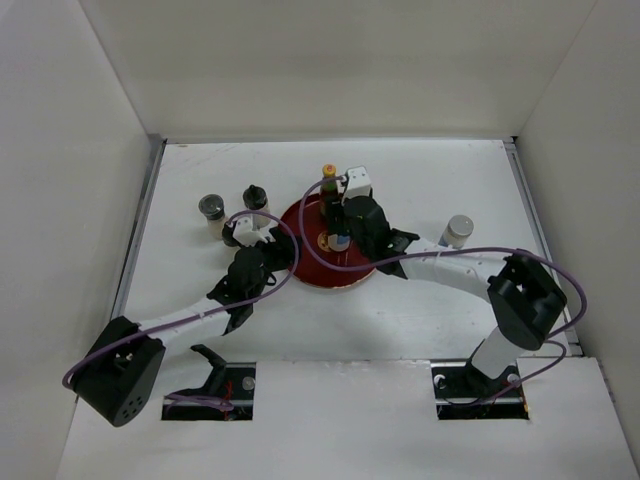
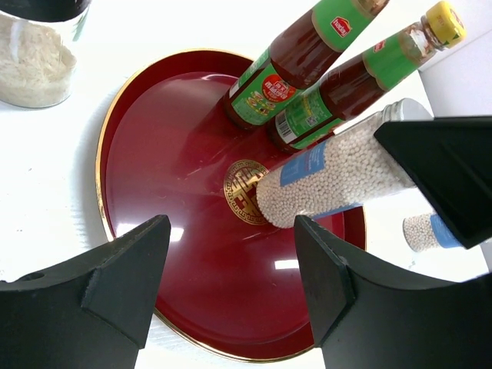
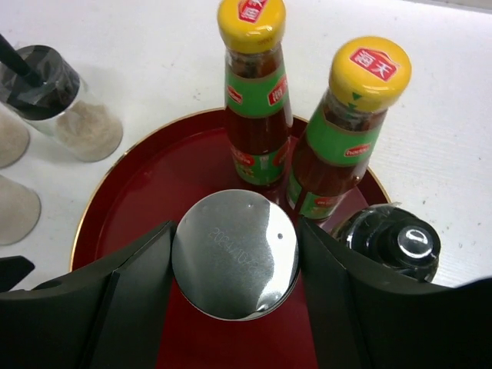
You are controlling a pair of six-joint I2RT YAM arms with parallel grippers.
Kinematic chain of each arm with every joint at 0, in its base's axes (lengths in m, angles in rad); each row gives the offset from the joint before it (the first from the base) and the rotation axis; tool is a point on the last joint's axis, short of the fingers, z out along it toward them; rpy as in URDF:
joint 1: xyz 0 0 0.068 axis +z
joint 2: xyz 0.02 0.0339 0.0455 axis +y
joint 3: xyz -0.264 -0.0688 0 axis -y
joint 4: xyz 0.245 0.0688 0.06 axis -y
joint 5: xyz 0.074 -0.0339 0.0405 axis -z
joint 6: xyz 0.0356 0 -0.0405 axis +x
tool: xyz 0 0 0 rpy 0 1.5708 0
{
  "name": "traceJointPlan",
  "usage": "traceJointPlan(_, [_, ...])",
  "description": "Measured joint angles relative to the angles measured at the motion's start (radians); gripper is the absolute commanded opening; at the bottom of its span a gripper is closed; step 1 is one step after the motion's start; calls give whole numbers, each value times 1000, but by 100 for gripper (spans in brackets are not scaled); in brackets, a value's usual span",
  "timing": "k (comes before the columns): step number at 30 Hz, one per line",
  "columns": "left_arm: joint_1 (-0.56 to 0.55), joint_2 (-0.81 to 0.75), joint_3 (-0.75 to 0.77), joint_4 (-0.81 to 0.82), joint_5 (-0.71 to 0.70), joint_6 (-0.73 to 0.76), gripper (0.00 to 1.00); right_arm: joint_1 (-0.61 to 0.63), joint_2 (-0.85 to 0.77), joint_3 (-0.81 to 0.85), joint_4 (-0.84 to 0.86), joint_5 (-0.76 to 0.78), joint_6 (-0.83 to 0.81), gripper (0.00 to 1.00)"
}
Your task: Organize the condiment bottles
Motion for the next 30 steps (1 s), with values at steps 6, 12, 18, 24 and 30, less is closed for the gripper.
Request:
traceJointPlan(6, [-2,15,0,3,0,-1,64,0,0,-35,22,18,-1,73])
traceJointPlan(12, [-4,17,0,3,0,-2,65,0,-32,-39,36,18,0,86])
traceJointPlan(18, [-8,26,0,3,0,-3,65,-3,-208,-64,37,4,-1,66])
traceJointPlan(24, [-13,26,0,4,0,-5,65,-136,-456,-165,21,54,38,29])
traceJointPlan(30, [-18,26,0,4,0,-5,66,-404,-600,-249,-161,258,136,62])
